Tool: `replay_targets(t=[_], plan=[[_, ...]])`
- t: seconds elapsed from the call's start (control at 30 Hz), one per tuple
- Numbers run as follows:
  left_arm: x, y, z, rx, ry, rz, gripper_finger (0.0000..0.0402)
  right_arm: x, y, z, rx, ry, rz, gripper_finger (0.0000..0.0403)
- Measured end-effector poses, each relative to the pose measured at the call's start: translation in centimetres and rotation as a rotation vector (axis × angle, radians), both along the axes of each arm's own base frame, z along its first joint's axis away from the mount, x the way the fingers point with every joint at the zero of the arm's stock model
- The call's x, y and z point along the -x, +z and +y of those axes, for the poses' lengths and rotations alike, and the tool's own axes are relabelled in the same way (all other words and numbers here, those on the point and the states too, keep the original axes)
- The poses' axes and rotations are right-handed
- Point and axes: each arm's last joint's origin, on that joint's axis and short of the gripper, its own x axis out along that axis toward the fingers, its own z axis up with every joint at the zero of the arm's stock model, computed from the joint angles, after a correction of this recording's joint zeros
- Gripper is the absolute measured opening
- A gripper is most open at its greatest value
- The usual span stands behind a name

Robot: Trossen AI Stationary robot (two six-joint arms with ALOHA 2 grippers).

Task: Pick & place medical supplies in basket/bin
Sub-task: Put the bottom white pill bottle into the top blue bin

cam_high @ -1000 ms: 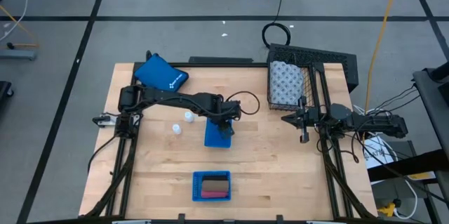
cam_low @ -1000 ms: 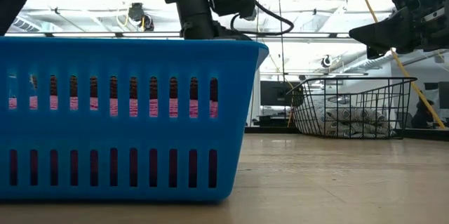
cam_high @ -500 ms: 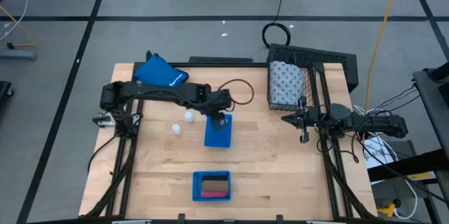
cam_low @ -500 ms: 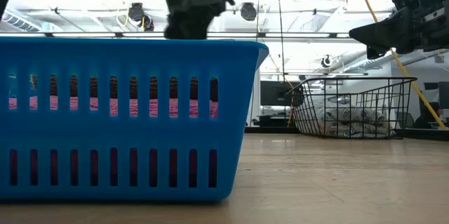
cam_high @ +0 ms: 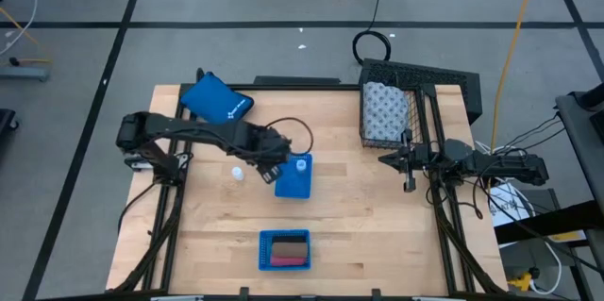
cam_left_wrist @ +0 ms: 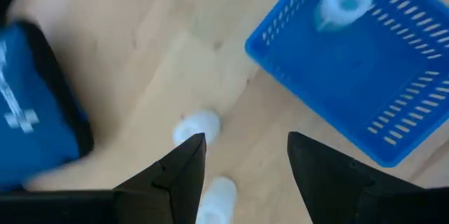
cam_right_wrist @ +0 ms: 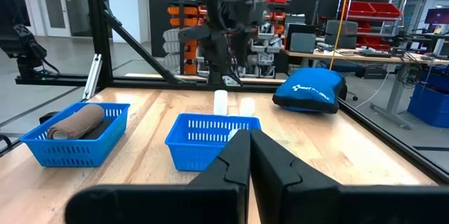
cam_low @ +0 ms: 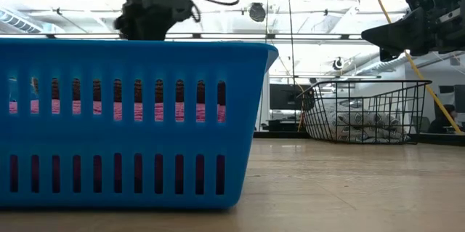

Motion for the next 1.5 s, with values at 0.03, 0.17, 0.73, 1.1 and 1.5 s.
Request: replay_targets(t=[0.03, 0.17, 0.73, 1.1, 1.5], plan=[[0.3, -0.2, -0.2, 0.009, 0.029, -0.002, 0.0212, 0.0, 0.0, 0.0, 0.0, 0.0, 0.0, 0.0], [2.2, -1.3, -0.2, 0.058, 0.148, -0.031, 0.0212, 0.0, 0.0, 0.0, 0.0, 0.0, 0.0, 0.0], [9.2, -5.9, -0.5, 0.183, 0.592, 0.033, 0.0212, 0.0, 0.0, 0.0, 0.0, 0.0, 0.0, 0.0], [9.2, -7.2, -0.5, 0.193, 0.594, 0.01, 0.0256, 0.0, 0.0, 0.0, 0.0, 0.0, 0.0, 0.0], [8.6, -7.1, -0.5, 0.192, 0.554, -0.055, 0.0264, 0.0, 0.0, 0.0, 0.0, 0.0, 0.0, 0.0]])
